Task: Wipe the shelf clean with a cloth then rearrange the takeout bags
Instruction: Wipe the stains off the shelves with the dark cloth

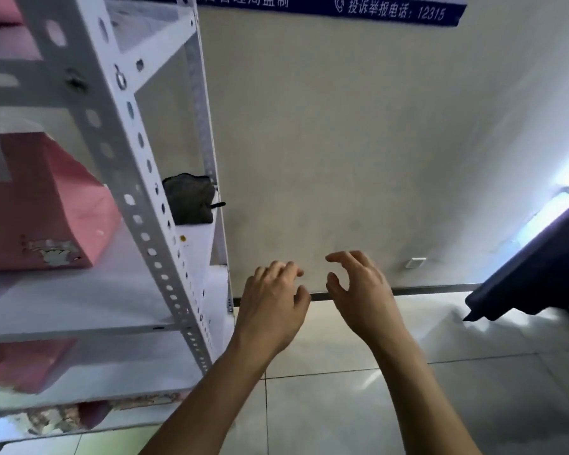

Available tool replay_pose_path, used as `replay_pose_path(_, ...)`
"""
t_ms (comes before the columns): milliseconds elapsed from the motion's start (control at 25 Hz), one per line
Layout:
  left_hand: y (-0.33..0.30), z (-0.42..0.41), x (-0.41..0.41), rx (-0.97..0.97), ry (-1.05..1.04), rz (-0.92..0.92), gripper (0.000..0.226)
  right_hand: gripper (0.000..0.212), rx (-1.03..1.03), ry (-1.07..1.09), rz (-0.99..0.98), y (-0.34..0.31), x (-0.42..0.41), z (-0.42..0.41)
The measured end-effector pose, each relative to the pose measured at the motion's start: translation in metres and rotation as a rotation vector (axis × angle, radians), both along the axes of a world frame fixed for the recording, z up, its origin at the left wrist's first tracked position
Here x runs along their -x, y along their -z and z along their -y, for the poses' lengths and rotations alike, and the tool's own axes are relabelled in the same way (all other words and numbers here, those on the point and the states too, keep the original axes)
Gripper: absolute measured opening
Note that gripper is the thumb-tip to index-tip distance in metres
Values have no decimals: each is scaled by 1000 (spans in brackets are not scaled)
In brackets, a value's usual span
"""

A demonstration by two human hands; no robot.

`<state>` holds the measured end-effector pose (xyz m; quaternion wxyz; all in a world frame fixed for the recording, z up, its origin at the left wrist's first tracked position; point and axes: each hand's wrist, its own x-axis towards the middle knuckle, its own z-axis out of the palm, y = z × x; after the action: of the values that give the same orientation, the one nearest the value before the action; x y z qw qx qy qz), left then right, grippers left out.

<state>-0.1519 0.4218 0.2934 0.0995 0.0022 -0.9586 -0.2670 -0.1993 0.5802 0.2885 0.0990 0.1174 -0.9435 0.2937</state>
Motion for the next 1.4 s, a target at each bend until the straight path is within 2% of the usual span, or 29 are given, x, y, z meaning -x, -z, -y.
replay_pose_path(320,-1,6,74,37,-167,5,32,29,-21,-207,-2,-2,105,16)
replay_pose_path(640,17,41,138,63,-629,21,26,28,25,-678,22,8,225,94)
replay_pose_path(1000,44,42,159,119,-1113,155,55,32,126,-1147,1,27,291,194)
replay_pose_path(1160,58,40,151,135,-1222,208,54,50,-12,-1236,-54,23,293,252)
replay_pose_path(1280,58,38,153,134,-1241,208,54,72,-247,-1272,-145,26,295,285)
replay_pose_path(1400,59,35,150,148,-1199,236,54,78,-456,-1277,-60,41,303,297)
